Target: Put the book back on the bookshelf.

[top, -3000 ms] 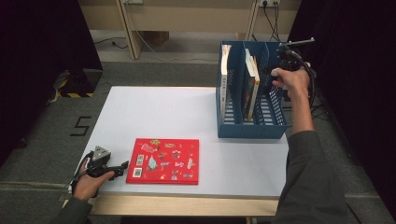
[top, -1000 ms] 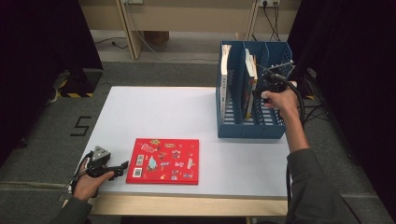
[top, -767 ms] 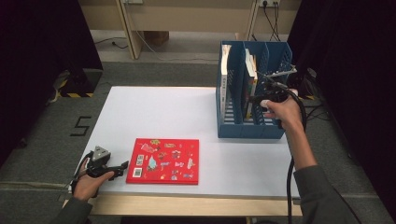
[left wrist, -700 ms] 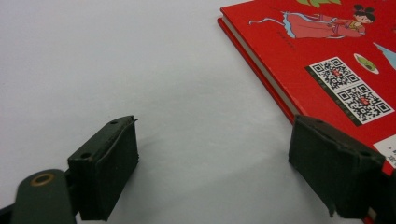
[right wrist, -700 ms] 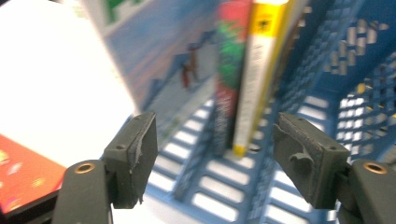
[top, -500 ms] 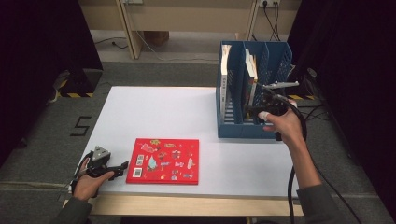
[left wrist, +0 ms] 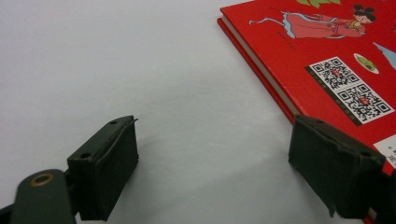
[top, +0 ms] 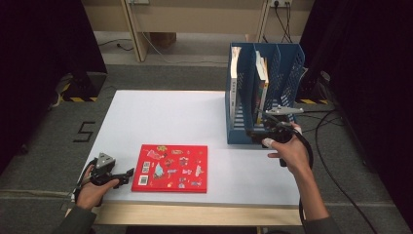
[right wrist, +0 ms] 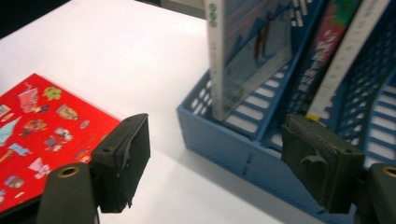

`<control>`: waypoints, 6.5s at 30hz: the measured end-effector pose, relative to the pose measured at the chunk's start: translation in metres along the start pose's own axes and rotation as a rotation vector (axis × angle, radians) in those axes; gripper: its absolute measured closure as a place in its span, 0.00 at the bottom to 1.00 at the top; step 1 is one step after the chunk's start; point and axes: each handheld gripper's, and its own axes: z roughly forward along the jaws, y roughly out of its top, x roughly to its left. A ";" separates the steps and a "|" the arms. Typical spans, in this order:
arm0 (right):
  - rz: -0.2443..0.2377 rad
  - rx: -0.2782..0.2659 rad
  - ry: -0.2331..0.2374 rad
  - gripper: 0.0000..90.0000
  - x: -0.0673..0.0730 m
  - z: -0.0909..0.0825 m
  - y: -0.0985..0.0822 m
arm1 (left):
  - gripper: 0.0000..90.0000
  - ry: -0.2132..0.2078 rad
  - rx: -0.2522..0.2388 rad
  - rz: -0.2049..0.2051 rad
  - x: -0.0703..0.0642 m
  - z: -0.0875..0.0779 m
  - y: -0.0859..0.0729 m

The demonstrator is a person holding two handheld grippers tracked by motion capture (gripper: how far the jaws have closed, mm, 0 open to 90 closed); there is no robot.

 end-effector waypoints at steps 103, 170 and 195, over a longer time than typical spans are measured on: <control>0.290 0.128 0.215 0.44 0.095 0.130 -0.083 | 0.21 -0.122 0.040 0.086 -0.032 -0.004 0.002; -0.183 0.071 0.315 0.47 0.210 0.046 0.106 | 0.29 -0.073 -0.017 0.122 -0.057 0.006 0.012; -0.208 0.088 0.234 0.47 0.186 0.022 0.109 | 0.39 -0.104 -0.040 0.224 -0.117 0.042 0.041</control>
